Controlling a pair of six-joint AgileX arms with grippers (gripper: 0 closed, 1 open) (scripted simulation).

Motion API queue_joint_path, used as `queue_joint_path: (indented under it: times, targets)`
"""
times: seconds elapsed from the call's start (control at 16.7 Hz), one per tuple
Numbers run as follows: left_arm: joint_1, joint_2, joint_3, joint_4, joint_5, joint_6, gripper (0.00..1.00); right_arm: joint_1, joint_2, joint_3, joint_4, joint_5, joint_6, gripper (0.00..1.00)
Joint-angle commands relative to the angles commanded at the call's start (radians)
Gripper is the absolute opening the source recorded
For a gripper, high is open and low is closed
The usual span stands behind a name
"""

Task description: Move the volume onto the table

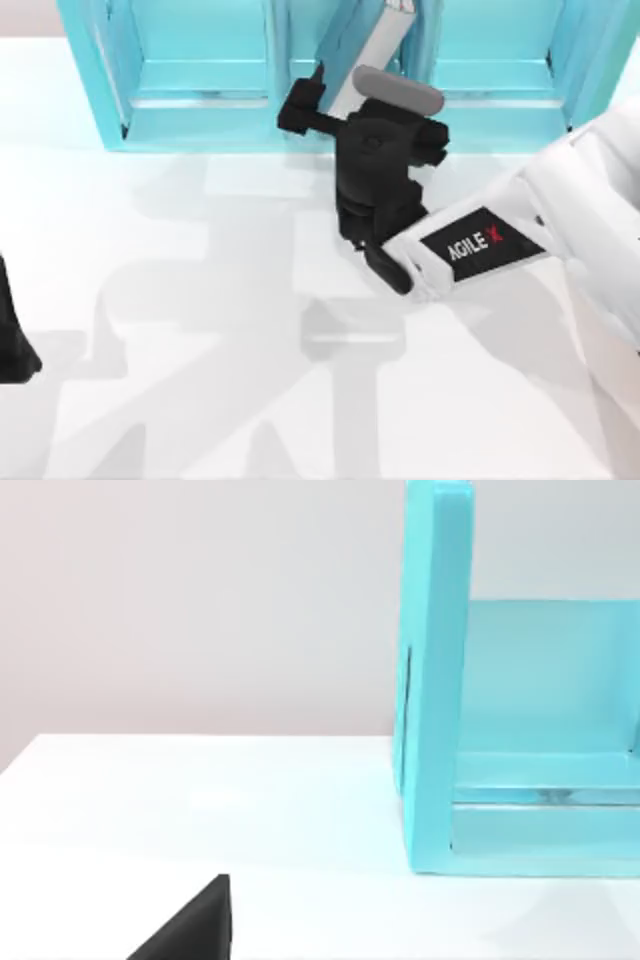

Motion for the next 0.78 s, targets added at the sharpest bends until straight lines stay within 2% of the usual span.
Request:
queue_joint_path:
  times: [0.3,0.66,0.78]
  targets:
    - [0.000,0.000,0.000,0.000,0.000,0.000,1.00,-0.056,0.091,0.198,-0.104,-0.055,-0.004,1.00]
    - [0.000,0.000,0.000,0.000,0.000,0.000,1.00,-0.066,0.104,0.228,-0.121,-0.065,-0.005,1.00]
    - [0.000,0.000,0.000,0.000,0.000,0.000,1.00,-0.066,0.104,0.228,-0.121,-0.065,-0.005,0.85]
